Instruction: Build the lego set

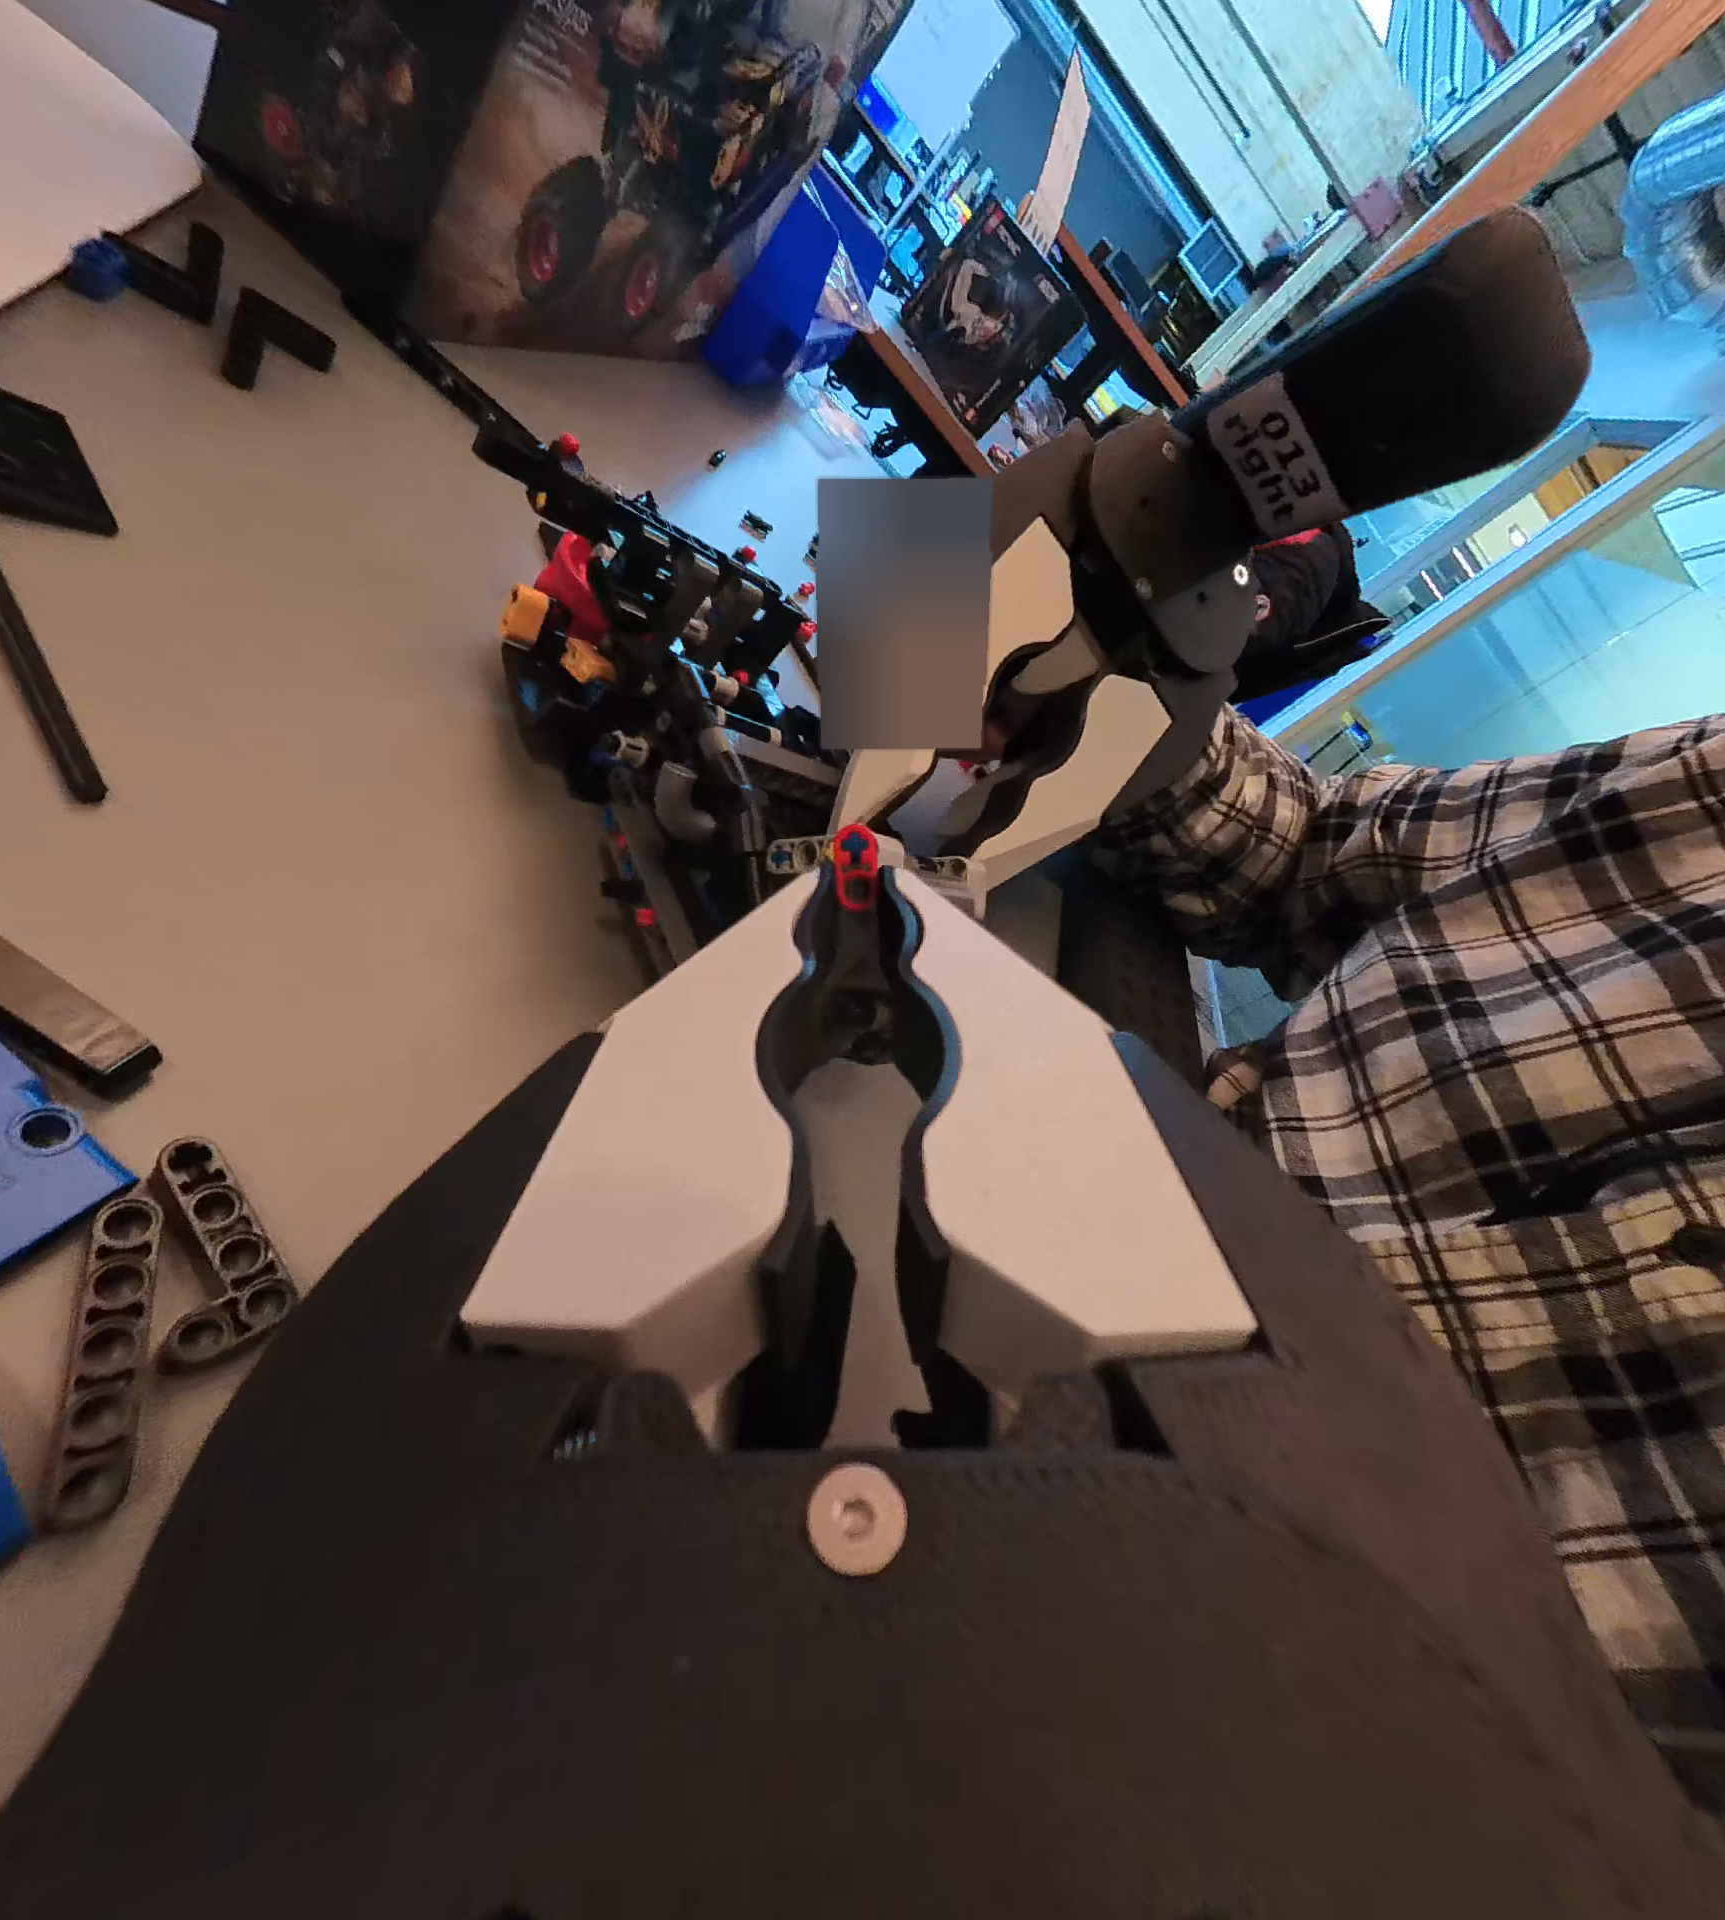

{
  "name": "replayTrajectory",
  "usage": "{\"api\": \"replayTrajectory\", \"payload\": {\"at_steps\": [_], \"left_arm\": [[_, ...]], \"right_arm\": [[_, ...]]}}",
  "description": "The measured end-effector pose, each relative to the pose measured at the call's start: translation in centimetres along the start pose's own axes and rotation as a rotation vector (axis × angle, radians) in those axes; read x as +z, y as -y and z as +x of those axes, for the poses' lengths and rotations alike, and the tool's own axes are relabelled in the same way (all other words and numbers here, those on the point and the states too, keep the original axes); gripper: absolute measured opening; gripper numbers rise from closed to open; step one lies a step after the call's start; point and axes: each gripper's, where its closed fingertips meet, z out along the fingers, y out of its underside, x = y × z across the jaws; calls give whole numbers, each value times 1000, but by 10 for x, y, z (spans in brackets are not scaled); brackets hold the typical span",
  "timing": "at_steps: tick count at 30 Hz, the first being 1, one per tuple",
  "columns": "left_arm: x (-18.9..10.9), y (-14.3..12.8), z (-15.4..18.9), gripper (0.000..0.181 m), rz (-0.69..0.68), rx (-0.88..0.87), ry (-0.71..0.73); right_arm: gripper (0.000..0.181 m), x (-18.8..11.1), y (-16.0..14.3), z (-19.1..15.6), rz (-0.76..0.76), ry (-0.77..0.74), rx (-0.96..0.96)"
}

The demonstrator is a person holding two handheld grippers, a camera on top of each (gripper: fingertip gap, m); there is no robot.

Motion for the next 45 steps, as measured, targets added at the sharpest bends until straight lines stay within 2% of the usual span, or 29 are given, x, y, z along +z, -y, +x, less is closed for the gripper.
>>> {"api": "replayTrajectory", "payload": {"at_steps": [7, 18, 24, 28, 35, 42, 45], "left_arm": [[10, -10, 17, 5, -32, -10, -62], [29, -28, 39, 5, -183, 135, -46], [30, -34, 43, 5, -357, 232, -38], [29, -34, 42, 5, -448, 252, -39], [26, -47, 45, 5, -665, 264, -45], [24, -57, 45, 5, -824, 340, 12], [28, -60, 47, 5, -842, 376, 34]], "right_arm": [[21, -10, -7, -13, -2, 31, -2], [26, -22, -20, -31, 0, -44, -27], [27, -23, -22, -37, -32, -76, -113], [32, -23, -22, -40, -38, -111, -159], [29, -17, -21, -43, -75, -201, -289], [26, -15, -25, -50, -99, -192, -311], [22, -20, -24, -56, -92, -151, -290]]}}
